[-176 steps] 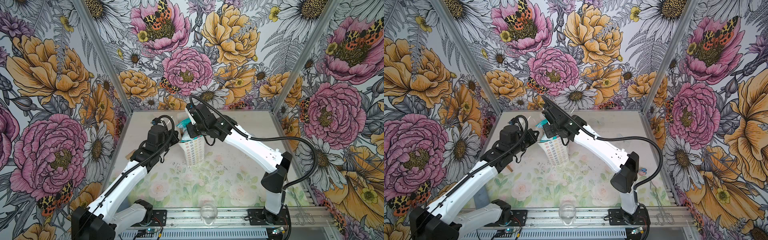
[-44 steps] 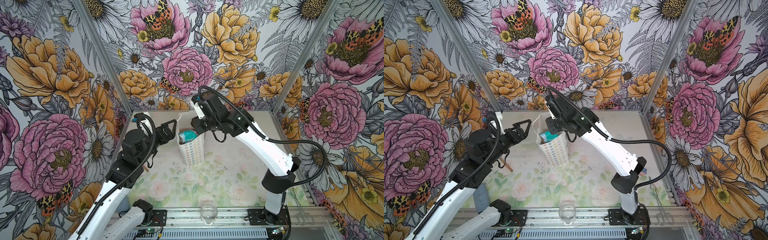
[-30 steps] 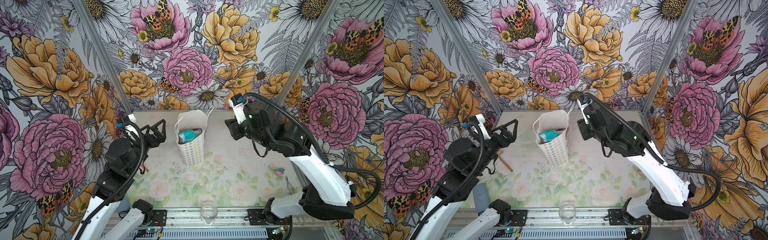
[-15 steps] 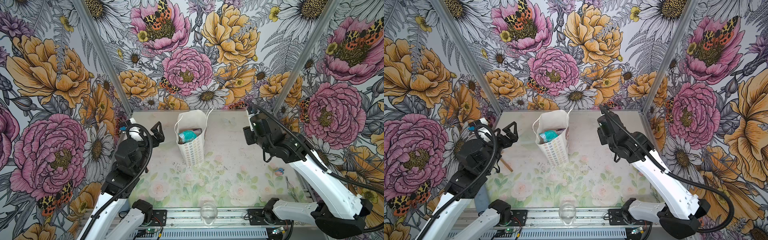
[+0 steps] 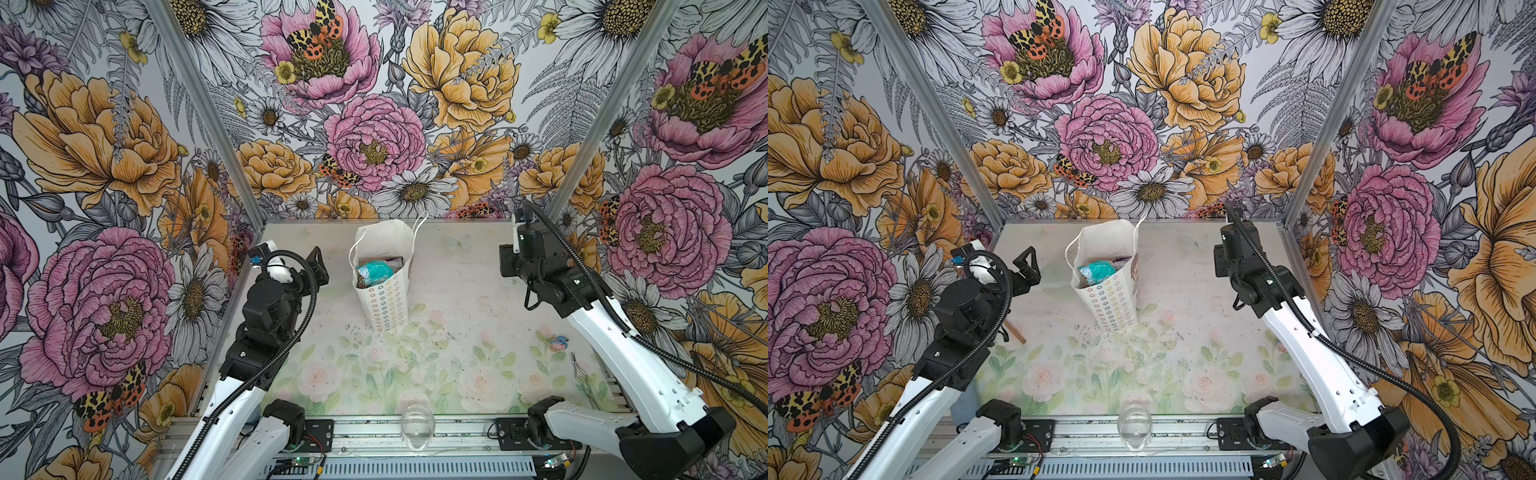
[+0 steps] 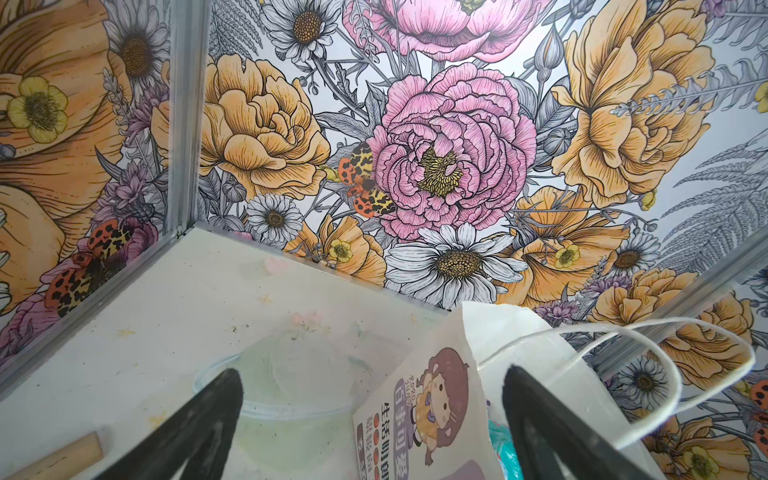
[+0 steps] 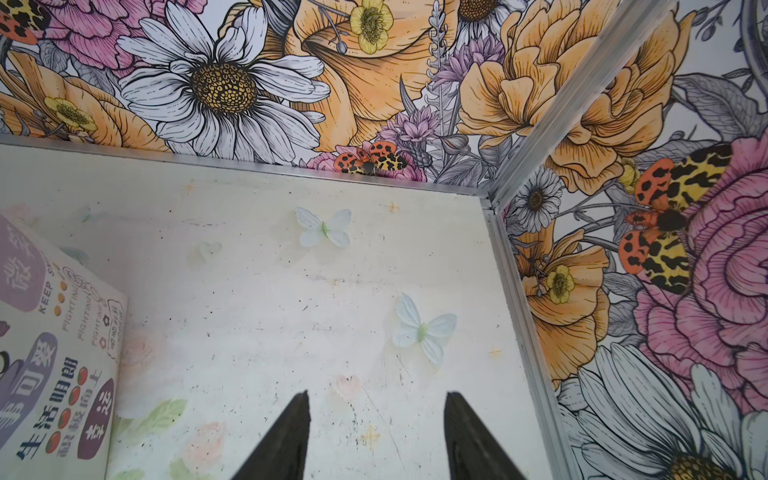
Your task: Place the snacks into the paper bag
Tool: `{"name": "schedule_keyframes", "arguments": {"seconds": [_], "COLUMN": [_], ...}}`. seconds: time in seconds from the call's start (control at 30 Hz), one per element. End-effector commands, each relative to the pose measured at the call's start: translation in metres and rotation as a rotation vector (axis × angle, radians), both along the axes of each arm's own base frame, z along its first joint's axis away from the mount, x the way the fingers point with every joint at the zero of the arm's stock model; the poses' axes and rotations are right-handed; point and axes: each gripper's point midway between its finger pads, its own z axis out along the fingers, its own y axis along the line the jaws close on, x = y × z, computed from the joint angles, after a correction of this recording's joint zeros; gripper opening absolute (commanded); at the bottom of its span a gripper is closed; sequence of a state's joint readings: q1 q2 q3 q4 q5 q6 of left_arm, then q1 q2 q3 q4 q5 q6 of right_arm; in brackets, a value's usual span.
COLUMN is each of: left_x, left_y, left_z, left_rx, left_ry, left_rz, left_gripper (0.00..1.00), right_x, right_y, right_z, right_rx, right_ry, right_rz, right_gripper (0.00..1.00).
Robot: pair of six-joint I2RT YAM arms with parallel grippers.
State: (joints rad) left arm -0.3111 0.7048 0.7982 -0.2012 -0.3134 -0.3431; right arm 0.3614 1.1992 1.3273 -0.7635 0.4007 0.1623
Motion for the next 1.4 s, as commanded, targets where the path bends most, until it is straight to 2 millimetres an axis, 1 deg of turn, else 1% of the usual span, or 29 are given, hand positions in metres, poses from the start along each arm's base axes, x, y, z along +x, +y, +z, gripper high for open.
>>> {"name": "schedule_keyframes", "arguments": {"seconds": [0.0,0.17,0.37,0.43,0.5,0.6,0.8,1.03,1.13,1.27,1.37], "left_x": [0.004,0.013,0.025,0.030,0.034,0.041,0.051,0.060,0.061,0.062,0.065], "left_y": [-0.007,-0.001,0.002,-0.004,-0.004,0.000,0.007,0.016,0.017,0.024,0.029], "left_z": [0.003,-0.011,-0.030,-0.036,-0.044,-0.058,-0.084,-0.110,-0.115,-0.125,-0.136], "left_rx": [0.072,0.117,0.199,0.219,0.243,0.267,0.268,0.270,0.283,0.291,0.299], "left_ry": [-0.042,-0.028,0.004,0.017,0.028,0.044,0.057,0.066,0.034,0.016,0.027], "left_rz": [-0.048,-0.028,-0.029,-0.073,-0.091,-0.082,-0.091,-0.090,-0.091,-0.072,-0.071], "left_gripper": [0.99,0.99,0.99,0.99,0.99,0.99,0.99,0.99,0.99,0.99,0.99], "right_x": [0.023,0.052,0.080,0.087,0.093,0.100,0.102,0.092,0.090,0.088,0.088], "right_y": [0.005,0.000,-0.001,-0.001,-0.004,-0.011,-0.030,-0.060,-0.068,-0.072,-0.075], "right_z": [-0.004,-0.017,-0.036,-0.043,-0.053,-0.070,-0.105,-0.148,-0.156,-0.165,-0.167], "right_rx": [0.014,0.027,0.000,0.005,0.004,0.003,0.044,0.107,0.129,0.116,0.111], "right_ry": [-0.029,-0.032,-0.016,-0.015,-0.012,-0.018,-0.056,-0.098,-0.122,-0.136,-0.129], "right_rz": [0.023,0.029,0.065,0.072,0.074,0.066,0.039,-0.018,-0.037,-0.040,-0.047], "right_gripper": [0.54,0.54,0.54,0.54,0.54,0.54,0.55,0.56,0.56,0.55,0.55]}}
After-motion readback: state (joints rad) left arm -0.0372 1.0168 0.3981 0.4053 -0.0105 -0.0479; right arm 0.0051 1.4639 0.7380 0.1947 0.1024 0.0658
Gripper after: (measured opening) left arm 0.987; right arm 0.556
